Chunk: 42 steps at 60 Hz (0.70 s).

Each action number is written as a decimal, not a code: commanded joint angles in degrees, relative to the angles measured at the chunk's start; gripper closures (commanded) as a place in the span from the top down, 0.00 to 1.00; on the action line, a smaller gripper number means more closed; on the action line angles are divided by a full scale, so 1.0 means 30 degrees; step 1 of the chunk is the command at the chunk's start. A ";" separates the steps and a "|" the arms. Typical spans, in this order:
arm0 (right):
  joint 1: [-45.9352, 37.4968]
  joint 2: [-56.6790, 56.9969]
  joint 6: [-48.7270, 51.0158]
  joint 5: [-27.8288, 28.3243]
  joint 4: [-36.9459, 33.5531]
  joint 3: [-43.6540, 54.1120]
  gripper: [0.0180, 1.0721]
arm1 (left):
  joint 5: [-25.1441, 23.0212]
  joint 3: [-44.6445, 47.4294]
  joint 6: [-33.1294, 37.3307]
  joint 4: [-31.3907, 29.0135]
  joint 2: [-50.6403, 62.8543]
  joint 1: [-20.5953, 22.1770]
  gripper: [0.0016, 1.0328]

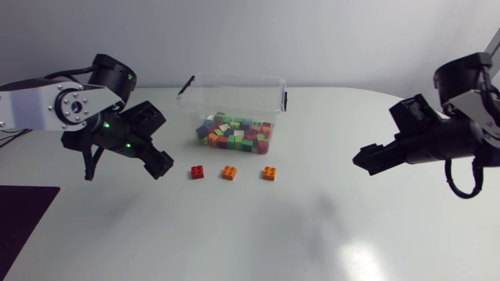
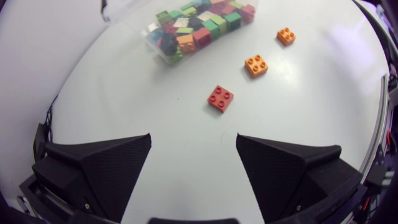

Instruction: Place the duplo bricks in the container

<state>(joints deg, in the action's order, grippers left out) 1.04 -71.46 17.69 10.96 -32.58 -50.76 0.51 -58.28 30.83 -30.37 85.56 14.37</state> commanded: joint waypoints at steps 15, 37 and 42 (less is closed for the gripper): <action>0.0533 -0.2576 0.4678 0.1502 -0.1123 -0.1565 0.96 | -0.2515 -0.3249 0.5485 -0.1859 0.4146 0.0571 0.92; 0.4224 -0.4392 0.5675 0.1854 -0.1826 -0.2210 0.95 | -0.3218 -0.5768 0.8708 -0.2386 0.8189 0.0307 0.88; 0.4547 -0.4773 0.6026 0.1942 -0.1328 -0.2444 0.94 | -0.3423 -0.6735 0.8942 -0.2709 0.9332 0.0337 0.81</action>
<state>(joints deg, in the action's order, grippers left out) 14.09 -84.20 33.76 17.10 -37.58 -58.17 -8.86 -75.35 55.27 -37.21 110.24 15.49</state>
